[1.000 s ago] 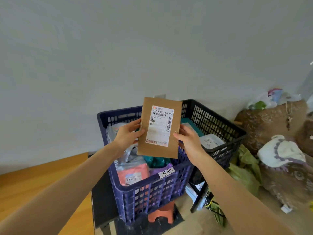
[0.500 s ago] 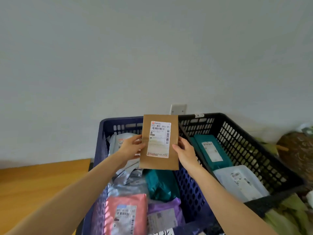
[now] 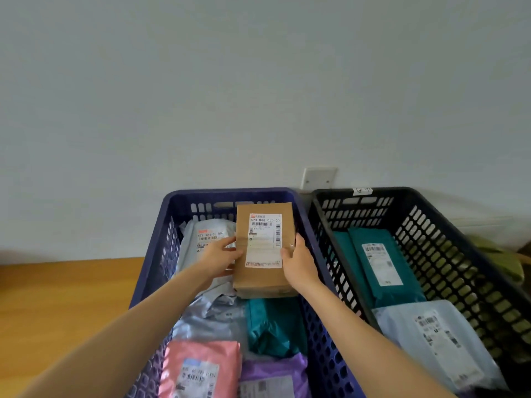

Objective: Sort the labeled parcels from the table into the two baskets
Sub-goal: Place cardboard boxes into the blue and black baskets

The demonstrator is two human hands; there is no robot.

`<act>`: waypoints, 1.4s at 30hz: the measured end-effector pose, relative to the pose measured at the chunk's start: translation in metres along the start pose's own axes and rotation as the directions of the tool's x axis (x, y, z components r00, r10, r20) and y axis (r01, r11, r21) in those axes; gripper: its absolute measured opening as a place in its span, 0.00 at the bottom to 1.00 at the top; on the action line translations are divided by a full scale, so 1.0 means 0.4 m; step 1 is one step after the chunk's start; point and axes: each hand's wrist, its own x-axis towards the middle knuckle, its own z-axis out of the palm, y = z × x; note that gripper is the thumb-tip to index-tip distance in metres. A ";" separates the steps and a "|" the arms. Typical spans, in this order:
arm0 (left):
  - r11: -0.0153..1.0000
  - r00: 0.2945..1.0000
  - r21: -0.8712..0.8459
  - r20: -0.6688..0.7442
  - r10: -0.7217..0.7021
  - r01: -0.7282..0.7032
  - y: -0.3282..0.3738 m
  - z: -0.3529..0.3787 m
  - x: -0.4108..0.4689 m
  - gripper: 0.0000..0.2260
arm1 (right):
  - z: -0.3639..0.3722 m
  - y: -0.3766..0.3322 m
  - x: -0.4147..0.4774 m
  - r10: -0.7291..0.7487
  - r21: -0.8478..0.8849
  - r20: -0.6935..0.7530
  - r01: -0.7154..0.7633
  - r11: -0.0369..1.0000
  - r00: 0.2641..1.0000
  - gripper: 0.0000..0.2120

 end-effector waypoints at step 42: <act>0.127 0.950 0.980 0.113 0.292 -0.156 -0.091 0.124 0.153 0.26 | 0.103 0.060 0.169 -0.146 -0.668 0.421 0.414 0.618 0.896 0.26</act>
